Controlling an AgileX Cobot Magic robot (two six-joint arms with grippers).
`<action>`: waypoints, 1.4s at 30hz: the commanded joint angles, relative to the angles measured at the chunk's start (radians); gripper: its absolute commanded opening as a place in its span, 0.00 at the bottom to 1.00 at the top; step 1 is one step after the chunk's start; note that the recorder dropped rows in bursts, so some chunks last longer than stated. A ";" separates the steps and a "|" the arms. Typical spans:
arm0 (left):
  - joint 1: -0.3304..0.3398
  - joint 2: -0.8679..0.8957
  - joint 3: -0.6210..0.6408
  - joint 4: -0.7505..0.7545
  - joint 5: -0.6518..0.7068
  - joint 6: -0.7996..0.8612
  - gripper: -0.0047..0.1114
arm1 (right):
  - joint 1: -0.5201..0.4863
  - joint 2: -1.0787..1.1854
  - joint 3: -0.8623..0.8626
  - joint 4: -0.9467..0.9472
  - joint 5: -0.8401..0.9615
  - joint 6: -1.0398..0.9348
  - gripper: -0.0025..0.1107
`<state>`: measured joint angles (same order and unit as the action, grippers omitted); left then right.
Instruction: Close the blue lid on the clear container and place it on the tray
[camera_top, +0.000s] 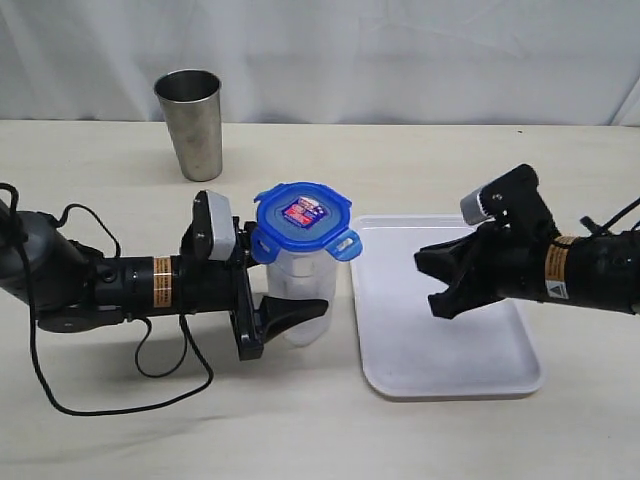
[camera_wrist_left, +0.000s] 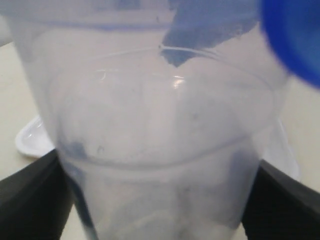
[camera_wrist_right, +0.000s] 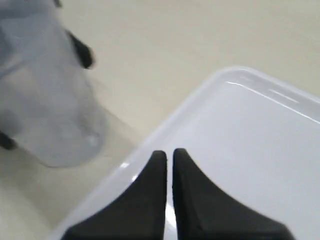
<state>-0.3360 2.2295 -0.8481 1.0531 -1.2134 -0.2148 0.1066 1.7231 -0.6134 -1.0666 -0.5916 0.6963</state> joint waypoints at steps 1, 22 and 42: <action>0.062 -0.005 -0.003 0.054 -0.008 -0.030 0.04 | 0.001 -0.086 -0.014 0.216 0.285 -0.035 0.06; 0.069 -0.005 -0.003 0.077 -0.008 -0.026 0.04 | 0.307 -0.209 -0.635 0.534 1.479 -0.200 0.41; 0.069 -0.005 -0.003 0.079 -0.008 -0.026 0.04 | 0.756 -0.045 -0.852 0.876 1.429 -0.718 0.45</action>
<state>-0.2670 2.2295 -0.8481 1.1196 -1.2236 -0.2326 0.8135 1.6469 -1.4643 -0.0829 0.8357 -0.0913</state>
